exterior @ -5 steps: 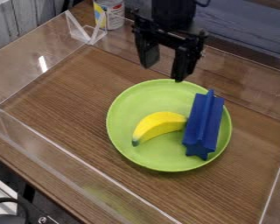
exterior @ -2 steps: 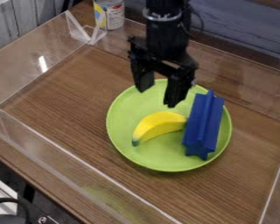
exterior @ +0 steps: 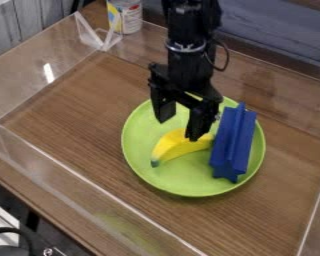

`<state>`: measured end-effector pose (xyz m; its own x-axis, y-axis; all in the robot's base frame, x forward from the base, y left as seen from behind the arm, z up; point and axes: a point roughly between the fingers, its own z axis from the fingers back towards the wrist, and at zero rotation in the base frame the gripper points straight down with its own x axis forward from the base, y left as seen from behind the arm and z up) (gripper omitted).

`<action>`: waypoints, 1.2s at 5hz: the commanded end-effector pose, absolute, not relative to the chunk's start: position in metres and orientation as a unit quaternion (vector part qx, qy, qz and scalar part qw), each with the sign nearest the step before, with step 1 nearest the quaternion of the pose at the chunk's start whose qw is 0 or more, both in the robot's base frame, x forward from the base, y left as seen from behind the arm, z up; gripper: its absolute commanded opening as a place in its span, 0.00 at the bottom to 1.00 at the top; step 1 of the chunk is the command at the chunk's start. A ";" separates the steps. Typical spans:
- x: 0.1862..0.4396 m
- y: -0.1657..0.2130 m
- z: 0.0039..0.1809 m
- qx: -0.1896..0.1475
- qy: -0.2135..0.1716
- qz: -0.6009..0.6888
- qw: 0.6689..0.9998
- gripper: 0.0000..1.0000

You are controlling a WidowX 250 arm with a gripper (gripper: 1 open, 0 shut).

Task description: Remove the banana from inside the green plate and put it on the table

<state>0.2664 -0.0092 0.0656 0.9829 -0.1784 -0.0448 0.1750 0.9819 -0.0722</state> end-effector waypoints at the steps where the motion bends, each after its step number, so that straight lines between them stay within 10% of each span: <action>1: 0.273 -0.005 0.061 -0.025 0.014 -0.088 0.996 1.00; 6: 0.282 -0.009 0.063 -0.021 0.012 -0.079 0.997 1.00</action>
